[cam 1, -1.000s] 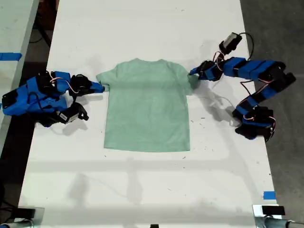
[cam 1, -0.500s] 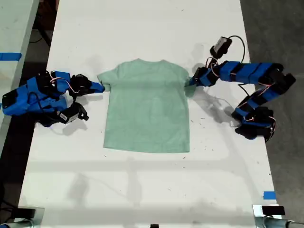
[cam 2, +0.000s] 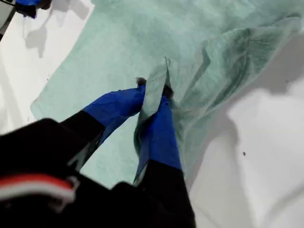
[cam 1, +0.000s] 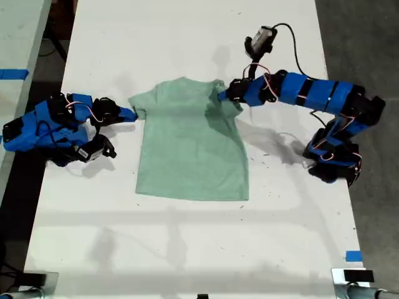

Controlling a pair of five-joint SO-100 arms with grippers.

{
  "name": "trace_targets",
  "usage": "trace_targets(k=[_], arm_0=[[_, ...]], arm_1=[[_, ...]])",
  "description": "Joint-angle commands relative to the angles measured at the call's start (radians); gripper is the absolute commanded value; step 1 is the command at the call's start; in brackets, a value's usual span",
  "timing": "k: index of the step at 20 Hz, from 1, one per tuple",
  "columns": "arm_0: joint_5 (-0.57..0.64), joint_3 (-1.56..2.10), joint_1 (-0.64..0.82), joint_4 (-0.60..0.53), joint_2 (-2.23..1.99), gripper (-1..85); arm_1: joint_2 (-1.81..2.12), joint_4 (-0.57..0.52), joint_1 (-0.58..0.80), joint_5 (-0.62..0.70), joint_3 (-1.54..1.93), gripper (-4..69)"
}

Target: Fold t shirt

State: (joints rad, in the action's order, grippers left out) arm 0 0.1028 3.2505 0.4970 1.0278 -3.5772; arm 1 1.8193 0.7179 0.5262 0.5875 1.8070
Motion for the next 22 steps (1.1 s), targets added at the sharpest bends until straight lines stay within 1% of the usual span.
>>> trace_targets(k=[1,3,4,5,7,8,10,11,13,14,15,16,17,19,20,21,22], arm_0=[[0.006,0.043,0.000,-0.012,-0.008,-0.3],[0.006,0.043,-0.002,-0.012,-0.008,-0.3],[0.006,0.043,-0.002,-0.012,-0.008,-0.3],[0.008,0.043,-0.002,-0.012,-0.008,-0.3],[0.008,0.043,-0.002,-0.012,-0.008,-0.3],[0.008,0.043,-0.003,-0.012,-0.008,-0.3],[0.008,0.043,-0.005,-0.012,-0.008,-0.3],[0.008,0.043,-0.003,-0.012,-0.008,-0.3],[0.009,0.043,-0.002,-0.012,-0.008,-0.3],[0.009,0.043,-0.002,-0.012,-0.008,-0.3],[0.009,0.043,-0.003,-0.012,-0.008,-0.3],[0.009,0.043,-0.003,-0.012,-0.008,-0.3],[0.009,0.043,-0.002,-0.012,-0.008,-0.3],[0.009,0.043,0.000,-0.012,-0.008,-0.3],[0.009,0.043,-0.002,-0.012,-0.008,-0.3],[0.009,0.043,-0.005,-0.012,-0.008,-0.3],[0.011,0.043,-0.008,-0.012,-0.008,-0.3]], arm_1=[[-0.083,-0.064,-0.077,0.003,-0.130,1.9],[-0.212,-0.055,-0.120,0.006,-0.219,1.9],[-0.281,-0.031,-0.140,0.009,-0.278,5.5],[-0.342,0.005,-0.158,0.017,-0.345,11.2],[-0.402,0.117,-0.170,0.052,-0.469,23.9],[-0.388,0.175,-0.161,0.058,-0.500,27.9],[-0.290,0.273,-0.133,0.063,-0.508,30.2],[-0.221,0.316,-0.123,0.066,-0.494,30.2],[-0.074,0.417,-0.109,0.057,-0.445,28.7],[0.018,0.466,-0.110,0.034,-0.390,26.4],[0.129,0.483,-0.126,0.000,-0.290,22.8],[0.262,0.460,-0.161,-0.040,-0.143,18.5],[0.411,0.396,-0.209,-0.069,0.043,14.0],[0.784,0.207,-0.291,-0.078,0.485,9.3],[1.020,0.130,-0.327,-0.098,0.718,7.3],[1.295,0.112,-0.353,-0.143,0.942,1.7],[1.580,0.187,-0.374,-0.167,1.118,1.6]])
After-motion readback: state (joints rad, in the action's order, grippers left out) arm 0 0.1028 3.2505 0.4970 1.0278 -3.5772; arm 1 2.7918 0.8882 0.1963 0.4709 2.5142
